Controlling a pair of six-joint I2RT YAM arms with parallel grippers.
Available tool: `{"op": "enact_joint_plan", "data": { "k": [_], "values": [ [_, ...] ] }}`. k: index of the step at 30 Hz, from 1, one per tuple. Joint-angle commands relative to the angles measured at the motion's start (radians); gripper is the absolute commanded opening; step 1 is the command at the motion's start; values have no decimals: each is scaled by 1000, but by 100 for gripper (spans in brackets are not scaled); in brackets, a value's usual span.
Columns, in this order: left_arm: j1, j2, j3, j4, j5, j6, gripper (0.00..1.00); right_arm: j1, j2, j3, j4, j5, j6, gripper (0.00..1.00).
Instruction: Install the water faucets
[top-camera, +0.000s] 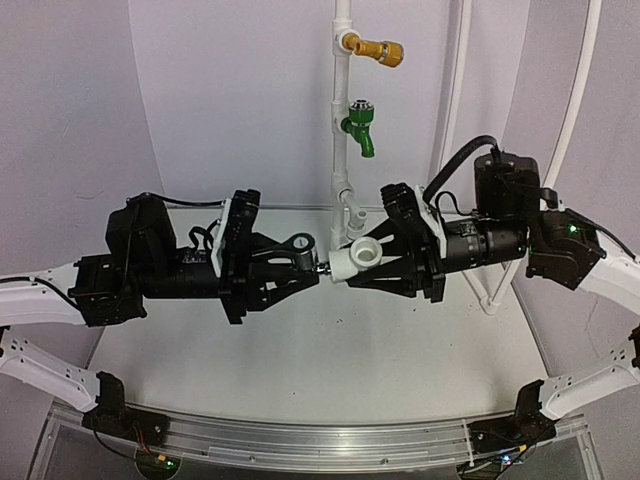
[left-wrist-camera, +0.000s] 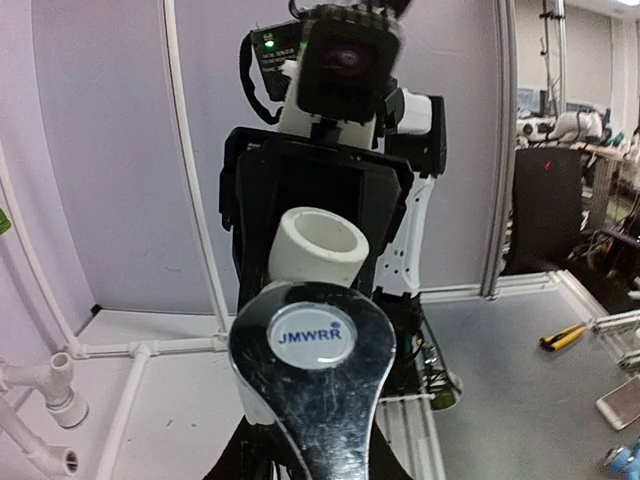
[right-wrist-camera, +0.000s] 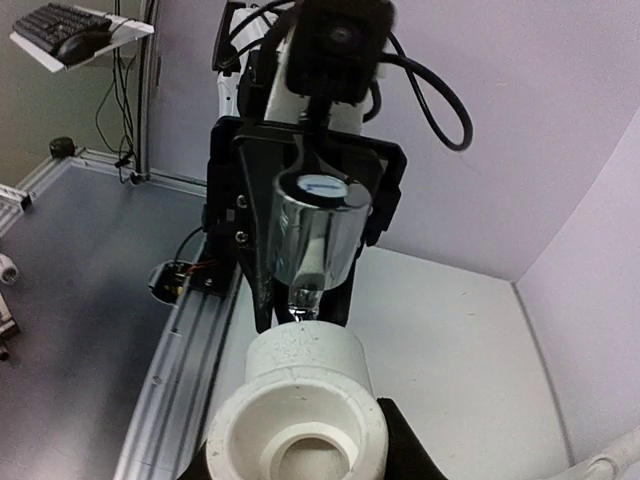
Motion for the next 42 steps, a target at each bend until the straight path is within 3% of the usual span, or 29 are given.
{"op": "enact_joint_plan", "data": {
  "k": [1,11,17,18,20,25,27,31,35,38,42],
  "values": [
    [-73,-12,43,-115,-101,340,0,-56,0,-27,93,-193,342,8],
    [-108,-6,45,-156,-258,505,0,-145,121,-22,96,-522,706,6],
    [-108,-44,53,-192,-252,394,0,-202,159,-1,91,-672,792,15],
    [-108,-53,50,-192,-249,363,0,-214,164,18,89,-671,790,21],
    [-108,-65,43,-171,-270,274,0,-232,164,58,78,-627,751,48],
    [-103,-70,46,-104,-277,-1,0,-240,156,218,-77,-324,398,82],
    [-99,-59,67,-110,-256,-87,0,-239,133,247,-94,-208,237,92],
    [-70,-47,68,-47,-220,-282,0,-232,58,215,-87,-108,-137,95],
    [55,-33,53,39,-93,-561,0,-143,-21,103,-78,15,-520,91],
    [128,-35,40,84,-30,-728,0,-62,-52,55,-64,73,-658,91],
    [148,-36,12,154,29,-839,0,-18,-63,-2,-48,158,-849,92]
  ]
}}
